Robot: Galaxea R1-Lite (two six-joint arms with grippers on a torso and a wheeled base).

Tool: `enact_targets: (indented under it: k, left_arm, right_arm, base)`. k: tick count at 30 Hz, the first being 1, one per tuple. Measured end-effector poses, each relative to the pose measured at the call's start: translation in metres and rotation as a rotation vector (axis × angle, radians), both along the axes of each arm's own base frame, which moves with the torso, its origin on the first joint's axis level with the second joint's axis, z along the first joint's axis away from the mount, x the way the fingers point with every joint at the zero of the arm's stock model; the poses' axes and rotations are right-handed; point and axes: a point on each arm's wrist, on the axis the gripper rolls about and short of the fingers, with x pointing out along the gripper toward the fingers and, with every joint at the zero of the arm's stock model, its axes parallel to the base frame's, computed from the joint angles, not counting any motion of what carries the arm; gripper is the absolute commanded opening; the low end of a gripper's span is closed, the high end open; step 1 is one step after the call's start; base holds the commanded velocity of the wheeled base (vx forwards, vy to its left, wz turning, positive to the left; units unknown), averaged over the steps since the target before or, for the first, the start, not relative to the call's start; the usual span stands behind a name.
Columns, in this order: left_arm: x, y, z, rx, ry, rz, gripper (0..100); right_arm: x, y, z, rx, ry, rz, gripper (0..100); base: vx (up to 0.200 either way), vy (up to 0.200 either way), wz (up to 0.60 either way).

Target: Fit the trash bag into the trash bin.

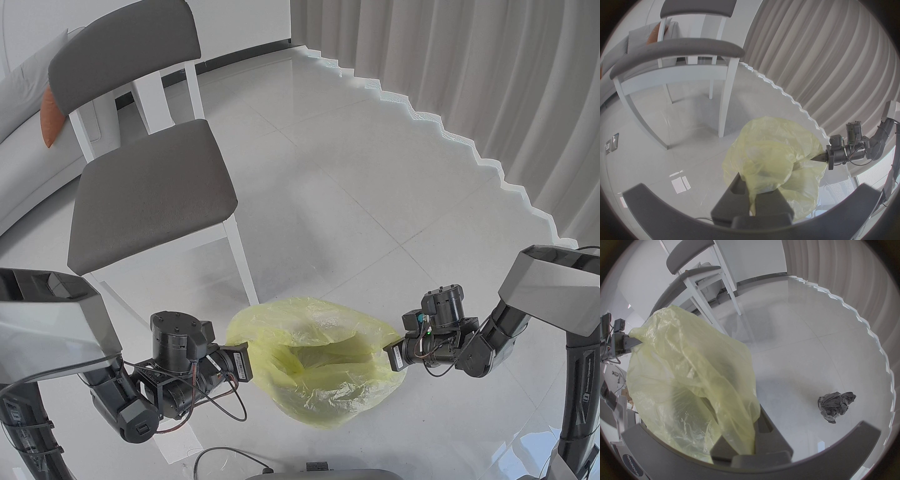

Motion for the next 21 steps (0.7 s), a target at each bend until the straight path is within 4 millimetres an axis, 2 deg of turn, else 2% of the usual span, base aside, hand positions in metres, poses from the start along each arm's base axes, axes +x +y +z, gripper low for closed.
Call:
enact_targets:
  k: [5, 11, 21]
  left_arm:
    - [-0.006, 0.003, -0.01, 0.03, 0.062, -0.008, 0]
    - [-0.016, 0.007, -0.009, 0.04, 0.105, -0.024, 0]
    - [-0.003, 0.006, -0.016, 0.031, 0.098, -0.005, 0]
  right_arm:
    - [-0.002, -0.001, -0.013, -0.014, 0.037, 0.011, 0]
    - [-0.008, -0.005, -0.021, -0.024, 0.07, 0.027, 0]
    - [0.003, -0.003, -0.021, -0.018, 0.051, 0.024, 0]
  base:
    - [0.0, 0.0, 0.0]
    - [0.0, 0.0, 0.0]
    - [0.0, 0.0, 0.0]
